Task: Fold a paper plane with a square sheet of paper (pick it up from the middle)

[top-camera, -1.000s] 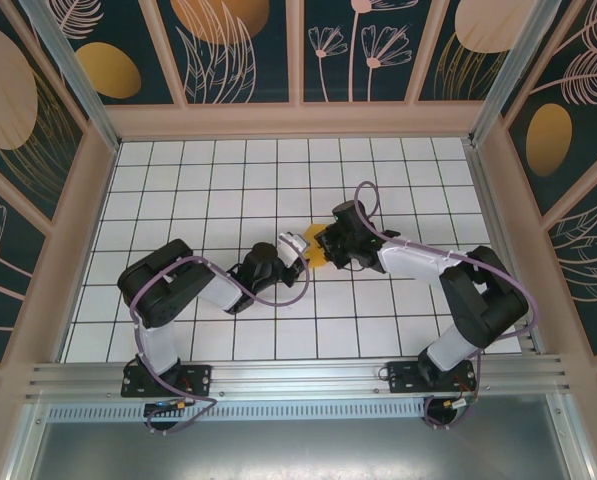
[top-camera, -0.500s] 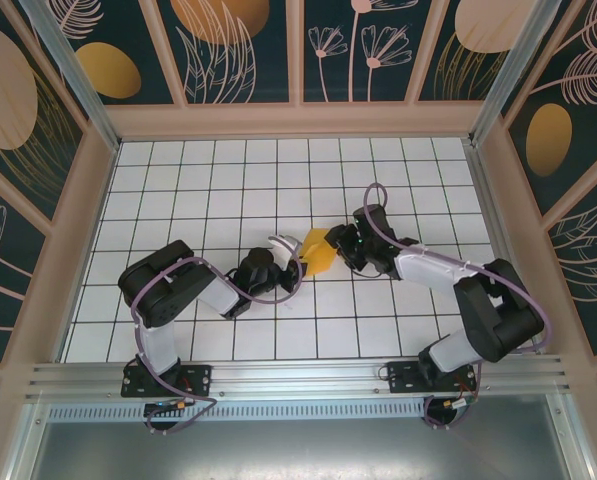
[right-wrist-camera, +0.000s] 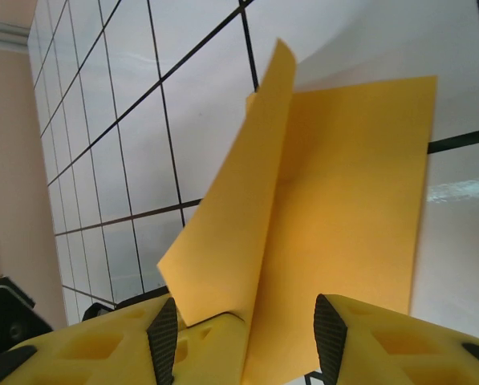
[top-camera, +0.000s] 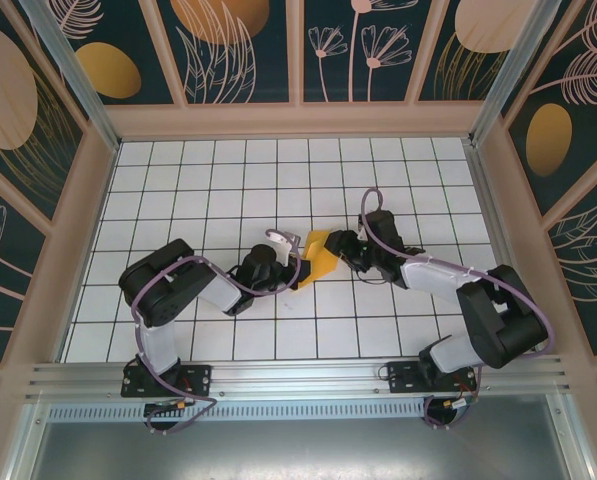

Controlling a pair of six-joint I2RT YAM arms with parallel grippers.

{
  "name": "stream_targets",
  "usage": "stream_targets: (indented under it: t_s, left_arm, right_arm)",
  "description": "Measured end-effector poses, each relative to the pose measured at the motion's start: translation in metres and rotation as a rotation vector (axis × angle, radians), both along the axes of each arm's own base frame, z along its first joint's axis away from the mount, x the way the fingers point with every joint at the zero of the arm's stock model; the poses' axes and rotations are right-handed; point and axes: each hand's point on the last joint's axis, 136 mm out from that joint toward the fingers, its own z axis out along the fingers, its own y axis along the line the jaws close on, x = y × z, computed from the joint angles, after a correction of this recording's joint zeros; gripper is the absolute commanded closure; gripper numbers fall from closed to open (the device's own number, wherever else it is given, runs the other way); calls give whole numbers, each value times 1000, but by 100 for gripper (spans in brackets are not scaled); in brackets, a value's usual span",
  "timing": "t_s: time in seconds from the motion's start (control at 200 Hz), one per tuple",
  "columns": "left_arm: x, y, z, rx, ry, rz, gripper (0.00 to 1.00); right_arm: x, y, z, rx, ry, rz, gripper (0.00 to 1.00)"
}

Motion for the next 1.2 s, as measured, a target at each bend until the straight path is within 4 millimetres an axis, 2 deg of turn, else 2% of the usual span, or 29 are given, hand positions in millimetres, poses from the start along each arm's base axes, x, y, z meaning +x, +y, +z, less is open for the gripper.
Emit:
stream_targets:
  t_s: [0.085, 0.21, 0.365, 0.675, 0.836, 1.201]
  left_arm:
    - [0, 0, -5, -20, 56, 7, 84]
    - [-1, 1, -13, -44, 137, 16, 84]
    - [0, -3, -11, -70, 191, 21, 81]
    - [2, -3, -12, -92, 254, 42, 83]
    - [5, -1, -13, -106, 278, 64, 84]
    - [6, 0, -13, -126, 315, 87, 84]
  right_arm:
    - [0, 4, 0, 5, -16, 31, 51]
    - [-4, 7, -12, -10, -1, 72, 52]
    - [-6, 9, -21, -21, 16, 95, 52]
    - [8, 24, -18, -14, 5, 132, 53]
    - [11, 26, -25, -24, 26, 133, 56]
    - [10, 27, -41, -45, 75, 135, 56]
